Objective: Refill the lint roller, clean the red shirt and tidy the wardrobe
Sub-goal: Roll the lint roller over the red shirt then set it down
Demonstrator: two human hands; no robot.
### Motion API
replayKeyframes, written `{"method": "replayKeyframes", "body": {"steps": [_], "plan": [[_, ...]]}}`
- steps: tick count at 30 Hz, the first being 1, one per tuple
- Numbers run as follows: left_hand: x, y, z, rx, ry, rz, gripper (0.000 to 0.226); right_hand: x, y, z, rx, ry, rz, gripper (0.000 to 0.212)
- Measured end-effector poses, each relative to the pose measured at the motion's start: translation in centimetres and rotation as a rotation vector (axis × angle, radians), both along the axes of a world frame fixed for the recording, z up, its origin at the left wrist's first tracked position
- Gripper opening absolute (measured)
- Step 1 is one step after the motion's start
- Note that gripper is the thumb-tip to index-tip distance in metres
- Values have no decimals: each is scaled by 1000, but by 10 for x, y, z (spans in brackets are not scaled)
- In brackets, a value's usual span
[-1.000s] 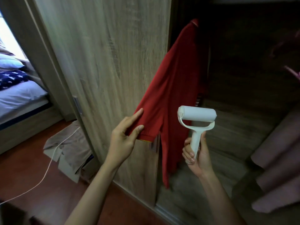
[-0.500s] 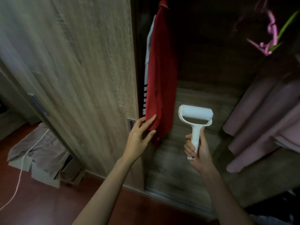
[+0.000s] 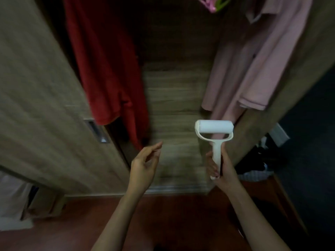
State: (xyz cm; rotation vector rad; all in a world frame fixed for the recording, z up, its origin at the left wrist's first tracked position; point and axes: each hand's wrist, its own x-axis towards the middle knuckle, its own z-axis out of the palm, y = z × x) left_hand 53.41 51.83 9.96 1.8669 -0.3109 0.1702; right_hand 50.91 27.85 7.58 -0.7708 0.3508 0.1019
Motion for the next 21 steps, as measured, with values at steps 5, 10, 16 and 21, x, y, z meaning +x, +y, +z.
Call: {"method": "replayKeyframes", "body": {"steps": [5,10,16,21], "plan": [[-50,-84,-4,-62,124,-172,28,-96,-64,-13,-12,-19,-189,59],[-128,-188,-18,-14,169,-460,28,-227,-130,-33,-83,89,-454,61],[-250,-308,-54,60,220,-777,37,-400,-189,-45,-56,124,-686,56],[-352,-389,-85,158,343,-959,29,-528,-235,-75,-117,287,-948,63]]}}
